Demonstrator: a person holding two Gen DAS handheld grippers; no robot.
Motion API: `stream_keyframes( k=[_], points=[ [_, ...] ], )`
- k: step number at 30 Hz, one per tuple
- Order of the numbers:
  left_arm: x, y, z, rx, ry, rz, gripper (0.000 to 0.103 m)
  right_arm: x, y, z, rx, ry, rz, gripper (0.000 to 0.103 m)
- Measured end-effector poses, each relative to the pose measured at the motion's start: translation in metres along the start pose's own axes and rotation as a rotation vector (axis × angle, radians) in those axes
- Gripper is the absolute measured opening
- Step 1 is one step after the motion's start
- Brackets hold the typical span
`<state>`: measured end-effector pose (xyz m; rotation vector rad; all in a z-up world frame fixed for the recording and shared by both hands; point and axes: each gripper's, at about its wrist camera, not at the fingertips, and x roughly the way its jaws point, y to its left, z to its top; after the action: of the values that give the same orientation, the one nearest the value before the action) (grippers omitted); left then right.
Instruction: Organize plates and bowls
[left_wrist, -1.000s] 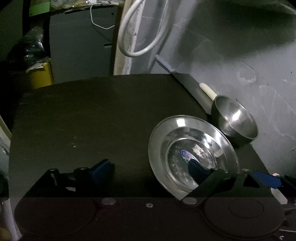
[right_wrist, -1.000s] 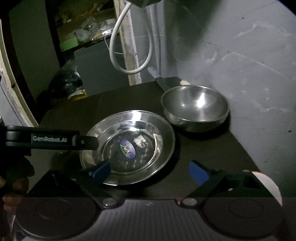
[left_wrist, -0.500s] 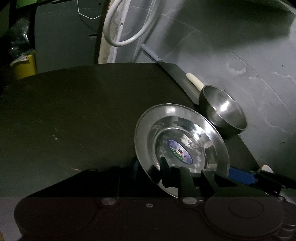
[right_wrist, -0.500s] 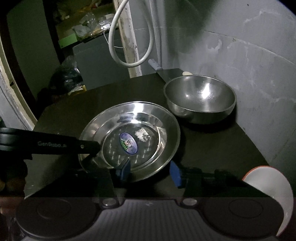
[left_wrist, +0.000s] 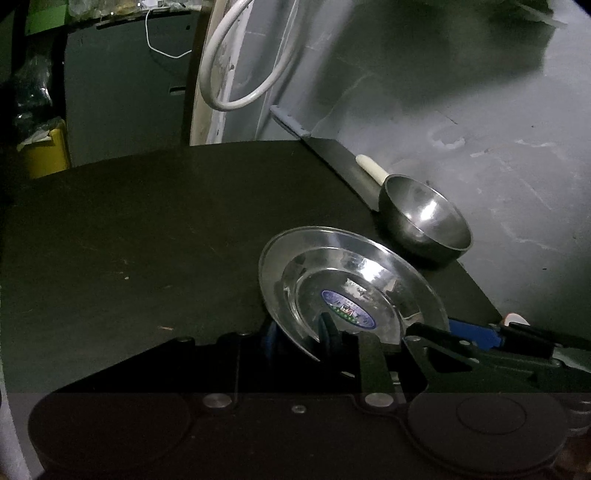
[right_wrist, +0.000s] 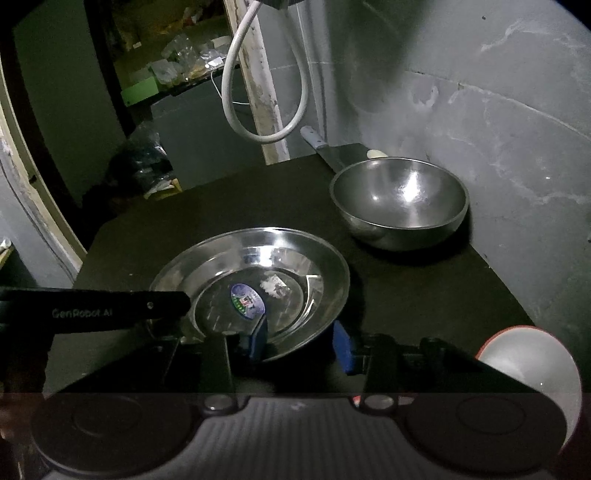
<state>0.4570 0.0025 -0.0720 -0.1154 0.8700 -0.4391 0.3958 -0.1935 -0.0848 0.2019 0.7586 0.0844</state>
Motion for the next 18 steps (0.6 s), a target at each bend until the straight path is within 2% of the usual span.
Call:
stream_keyframes(
  k=[18],
  points=[
    [-0.059, -0.015, -0.02, 0.071, -0.116, 0.02, 0.025, -0.05, 0.009, -0.012, -0.005, -0.089, 0.065, 0.041]
  ],
)
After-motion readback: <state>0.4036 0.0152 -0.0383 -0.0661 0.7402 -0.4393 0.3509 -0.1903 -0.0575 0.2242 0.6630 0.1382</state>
